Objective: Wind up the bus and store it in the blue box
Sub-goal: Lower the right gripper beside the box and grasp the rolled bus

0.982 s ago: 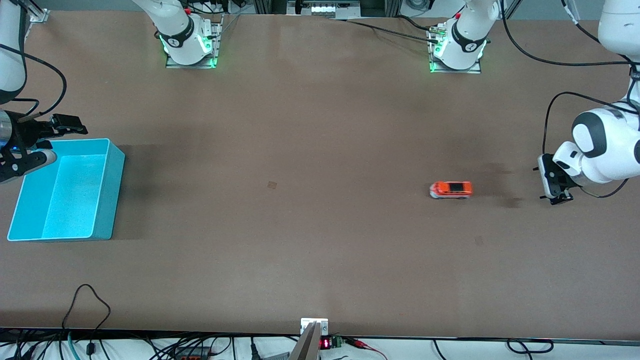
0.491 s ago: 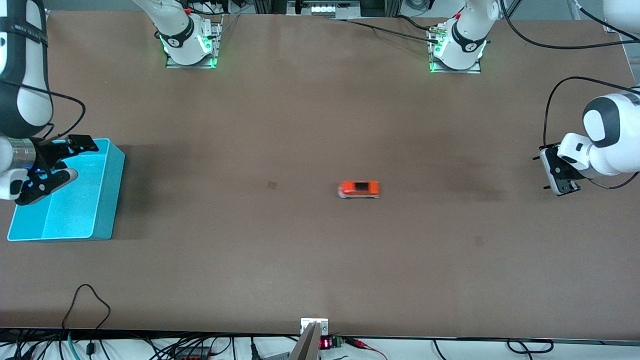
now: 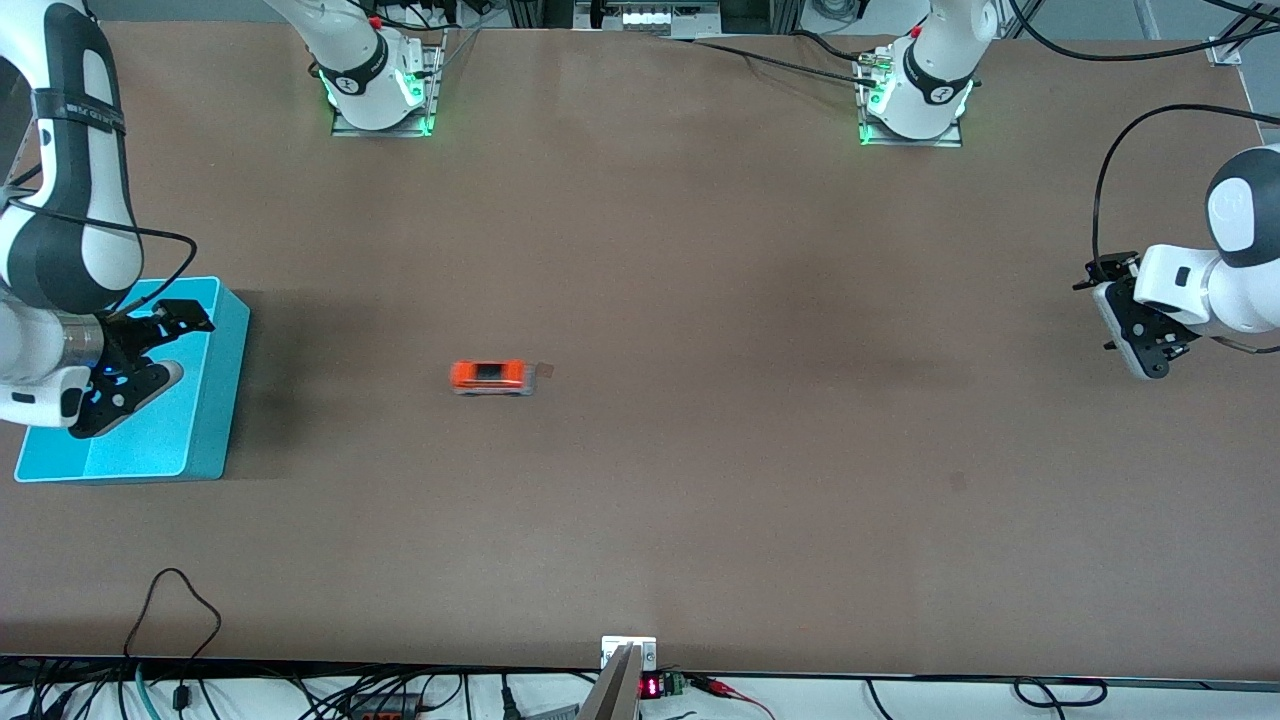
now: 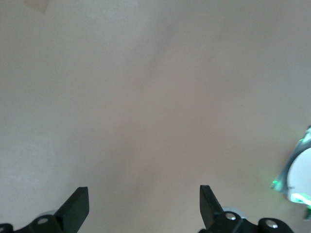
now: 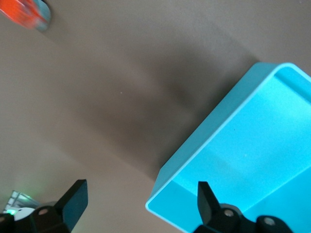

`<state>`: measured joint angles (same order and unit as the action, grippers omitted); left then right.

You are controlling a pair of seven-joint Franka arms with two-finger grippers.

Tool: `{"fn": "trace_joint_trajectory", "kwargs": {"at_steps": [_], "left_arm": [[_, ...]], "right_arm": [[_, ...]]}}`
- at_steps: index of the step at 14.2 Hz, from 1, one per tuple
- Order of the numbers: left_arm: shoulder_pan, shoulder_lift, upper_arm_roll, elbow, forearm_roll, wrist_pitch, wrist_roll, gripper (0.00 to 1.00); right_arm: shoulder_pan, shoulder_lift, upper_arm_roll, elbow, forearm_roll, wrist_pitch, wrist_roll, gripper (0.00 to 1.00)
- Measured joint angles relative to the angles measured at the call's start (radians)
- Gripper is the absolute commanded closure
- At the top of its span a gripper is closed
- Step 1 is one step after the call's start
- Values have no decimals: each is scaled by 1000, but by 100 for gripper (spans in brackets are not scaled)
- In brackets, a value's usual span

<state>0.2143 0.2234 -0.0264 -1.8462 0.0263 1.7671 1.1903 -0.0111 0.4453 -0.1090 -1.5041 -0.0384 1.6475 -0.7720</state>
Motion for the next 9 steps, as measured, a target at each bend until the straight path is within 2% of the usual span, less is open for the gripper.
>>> {"fn": "trace_joint_trajectory", "kwargs": {"at_steps": [4,9], "left_arm": [[-43,-30,0,29,5,-81,-189,0],[-46,-35,1,29,5,-91,-210,0]], "right_arm": [[1,-7,2,-71,-8,80,-150,0],[-8,-64,17,-257,-65,320,-311,0]]}}
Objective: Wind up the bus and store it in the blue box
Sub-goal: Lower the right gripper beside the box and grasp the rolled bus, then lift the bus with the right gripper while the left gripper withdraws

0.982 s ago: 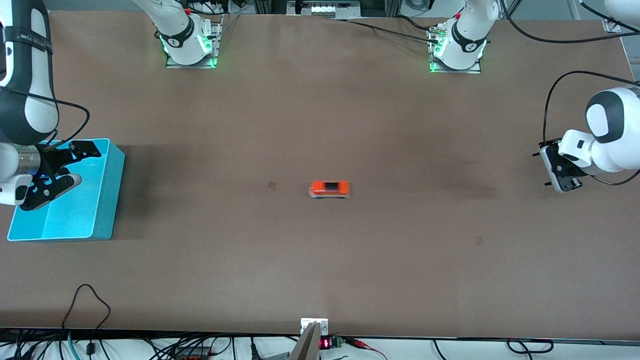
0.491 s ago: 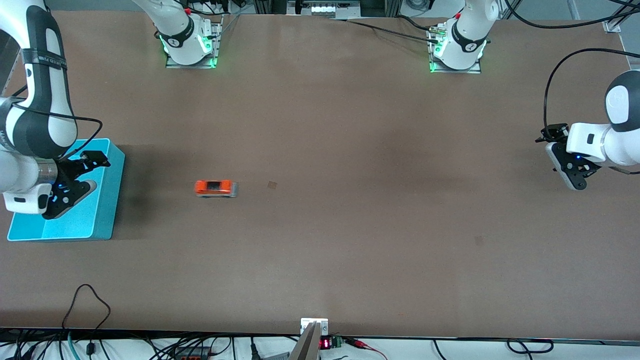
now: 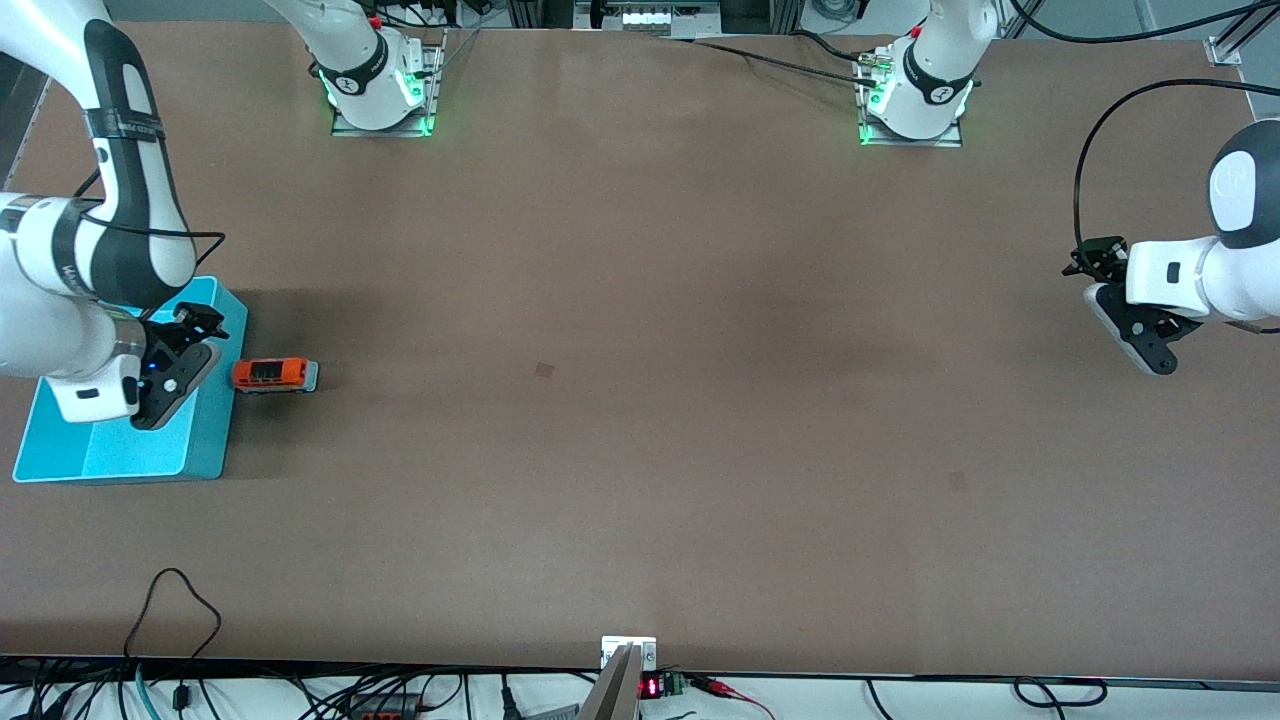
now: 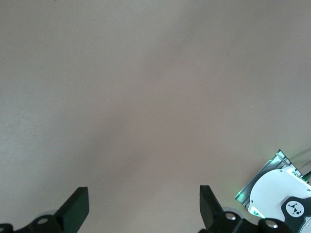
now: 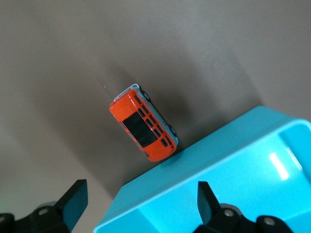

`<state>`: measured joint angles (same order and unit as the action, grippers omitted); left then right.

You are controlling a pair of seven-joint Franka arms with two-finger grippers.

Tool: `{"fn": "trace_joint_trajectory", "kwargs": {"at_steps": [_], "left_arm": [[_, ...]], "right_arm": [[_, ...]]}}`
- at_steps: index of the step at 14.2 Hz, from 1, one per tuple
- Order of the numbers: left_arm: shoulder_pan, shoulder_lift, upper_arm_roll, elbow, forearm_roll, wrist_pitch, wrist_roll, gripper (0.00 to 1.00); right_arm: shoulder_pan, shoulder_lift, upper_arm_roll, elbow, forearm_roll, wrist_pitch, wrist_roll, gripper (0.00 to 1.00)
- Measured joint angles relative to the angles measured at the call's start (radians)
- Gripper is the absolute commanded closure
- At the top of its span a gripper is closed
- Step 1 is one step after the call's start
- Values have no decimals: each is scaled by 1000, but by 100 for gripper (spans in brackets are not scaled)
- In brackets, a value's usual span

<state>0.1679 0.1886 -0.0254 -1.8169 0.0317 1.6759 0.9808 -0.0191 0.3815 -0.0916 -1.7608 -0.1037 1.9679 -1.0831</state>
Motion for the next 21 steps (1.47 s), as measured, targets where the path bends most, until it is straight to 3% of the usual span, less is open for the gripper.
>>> {"fn": "trace_joint_trajectory", "kwargs": {"at_steps": [3,8,13,21], "left_arm": [[0,0,0,0,0,0,-2,0],[2,0,2,0,0,0,-7,0],[3,0,3,0,0,0,-8,0],[3,1,5,-1,0,0,-9,0]], "right_arm": [[-56,-19,49,-83,-4,109,-176,0],[-87,-21,64,-172,-4,237,-437,0],[-87,-10,78,-259,-4,347,-462,0],[-92,60,88,-266,-4,423,-464,0]]}}
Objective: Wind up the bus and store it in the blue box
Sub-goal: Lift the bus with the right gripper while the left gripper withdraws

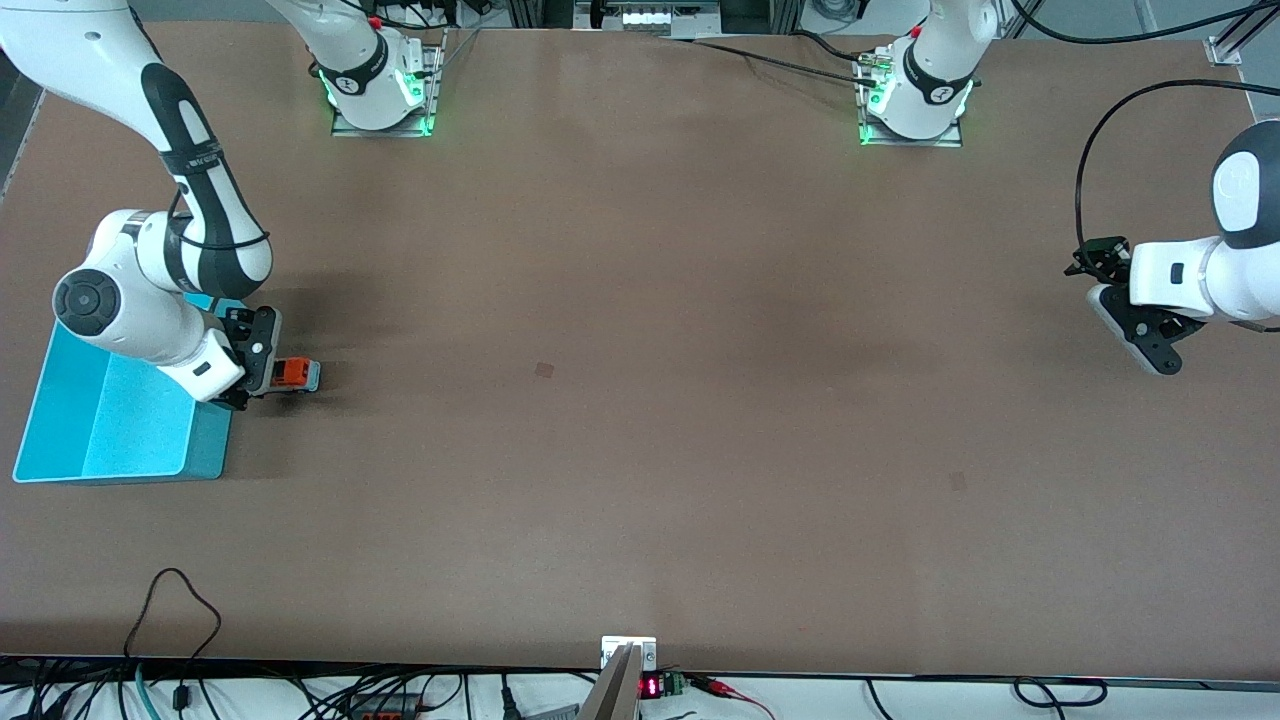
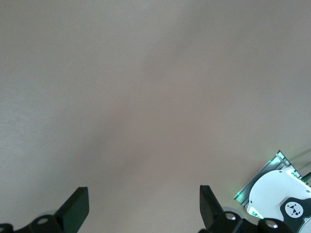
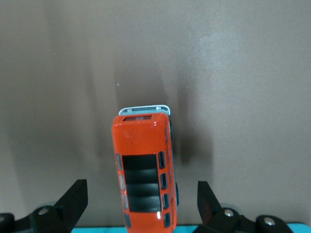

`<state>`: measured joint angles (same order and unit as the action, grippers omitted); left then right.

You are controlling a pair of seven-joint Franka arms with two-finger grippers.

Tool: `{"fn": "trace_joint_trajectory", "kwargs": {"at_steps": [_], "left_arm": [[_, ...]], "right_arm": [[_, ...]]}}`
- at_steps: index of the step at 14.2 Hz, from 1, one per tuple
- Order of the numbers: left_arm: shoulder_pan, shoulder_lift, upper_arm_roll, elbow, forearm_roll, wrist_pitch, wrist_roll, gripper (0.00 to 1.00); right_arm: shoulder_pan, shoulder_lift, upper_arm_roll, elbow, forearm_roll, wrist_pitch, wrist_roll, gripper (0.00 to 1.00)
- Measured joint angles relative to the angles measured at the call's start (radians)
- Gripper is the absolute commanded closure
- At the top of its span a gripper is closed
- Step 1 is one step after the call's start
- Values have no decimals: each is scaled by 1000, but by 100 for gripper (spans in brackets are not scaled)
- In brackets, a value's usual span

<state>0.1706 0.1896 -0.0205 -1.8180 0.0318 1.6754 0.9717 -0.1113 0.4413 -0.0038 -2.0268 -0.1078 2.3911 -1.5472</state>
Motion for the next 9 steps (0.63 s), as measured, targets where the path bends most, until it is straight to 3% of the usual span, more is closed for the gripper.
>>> {"fn": "trace_joint_trajectory", "kwargs": {"at_steps": [4,6,7,9], "left_arm": [[0,0,0,0,0,0,0,0],[0,0,-1,1,0,0,-1,0],[-1,0,-1,5,0,0,-5,0],[-1,-1,-10,25,0,-19,-37,0]], "right_arm": [[-1,42,4,-1,0,52,-1,2],[-1,50,5,-1,0,59,-2,36],[-1,50,5,-1,0,59,-8,60],[-1,51,5,-1,0,64,-31,93]]}}
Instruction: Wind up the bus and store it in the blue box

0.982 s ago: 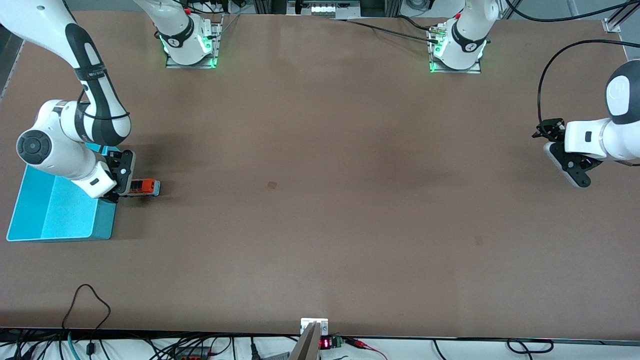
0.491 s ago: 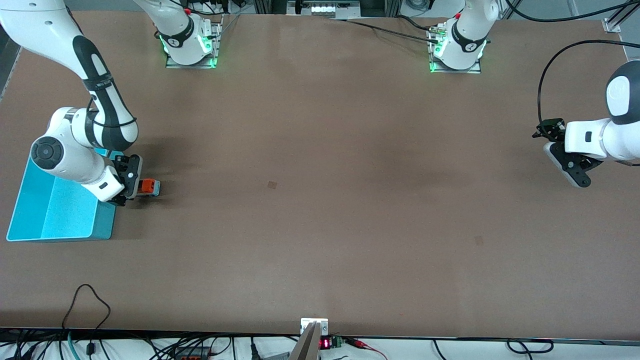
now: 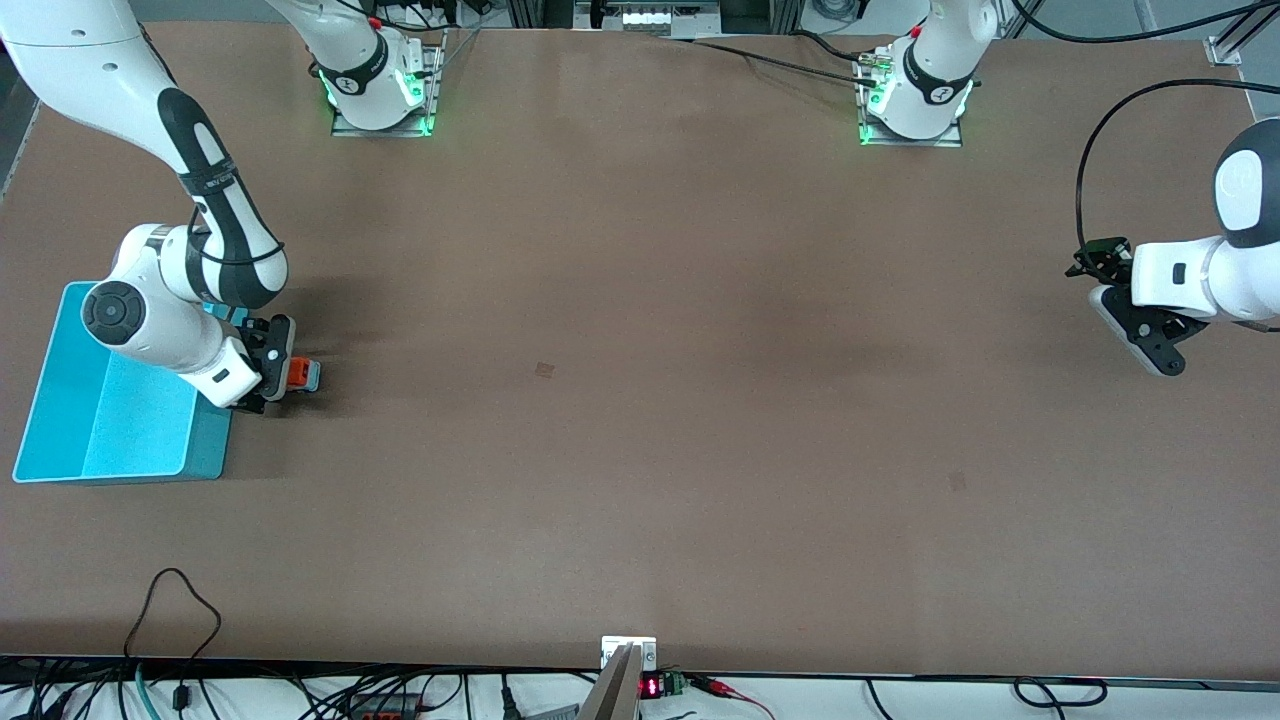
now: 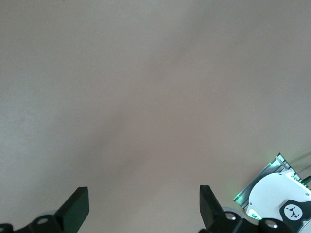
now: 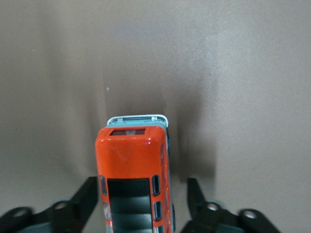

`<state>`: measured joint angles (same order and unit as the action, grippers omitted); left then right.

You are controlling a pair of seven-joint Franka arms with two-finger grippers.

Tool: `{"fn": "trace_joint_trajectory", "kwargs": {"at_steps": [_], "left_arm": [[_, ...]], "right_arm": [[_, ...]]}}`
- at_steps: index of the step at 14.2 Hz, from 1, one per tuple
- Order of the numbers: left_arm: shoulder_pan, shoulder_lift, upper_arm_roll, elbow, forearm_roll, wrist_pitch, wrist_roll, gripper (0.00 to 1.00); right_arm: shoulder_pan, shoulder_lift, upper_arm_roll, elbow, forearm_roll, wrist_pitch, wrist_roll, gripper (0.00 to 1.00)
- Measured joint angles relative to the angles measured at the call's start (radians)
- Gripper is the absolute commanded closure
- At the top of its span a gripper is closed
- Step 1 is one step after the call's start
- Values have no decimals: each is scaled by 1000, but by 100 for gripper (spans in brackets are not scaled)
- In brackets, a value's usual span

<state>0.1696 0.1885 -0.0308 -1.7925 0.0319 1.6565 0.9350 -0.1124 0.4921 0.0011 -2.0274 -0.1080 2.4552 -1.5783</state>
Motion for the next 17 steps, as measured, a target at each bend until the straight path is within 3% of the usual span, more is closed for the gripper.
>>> {"fn": "trace_joint_trajectory", "kwargs": {"at_steps": [1,5,8,12,15,17], "left_arm": [[-1,0,-8,21,0,-30,-47,0],[-6,-4,-65,120,0,-138,-284,0],[-12,-7,-153,192,0,-198,-549,0],[-25,-8,-257,251,0,-225,-816,0],[-35,-7,-258,273,0,-219,-872,0],[-71,-11,-189,278,0,-156,-913,0]], "right_arm": [[0,1,0,0,0,1,-6,100],[0,0,1,0,0,1,-9,100],[-1,-6,25,5,10,-9,30,100],[7,-75,85,49,154,-110,211,100],[14,-140,89,113,183,-243,447,100],[10,-162,62,126,183,-252,564,100]]}}
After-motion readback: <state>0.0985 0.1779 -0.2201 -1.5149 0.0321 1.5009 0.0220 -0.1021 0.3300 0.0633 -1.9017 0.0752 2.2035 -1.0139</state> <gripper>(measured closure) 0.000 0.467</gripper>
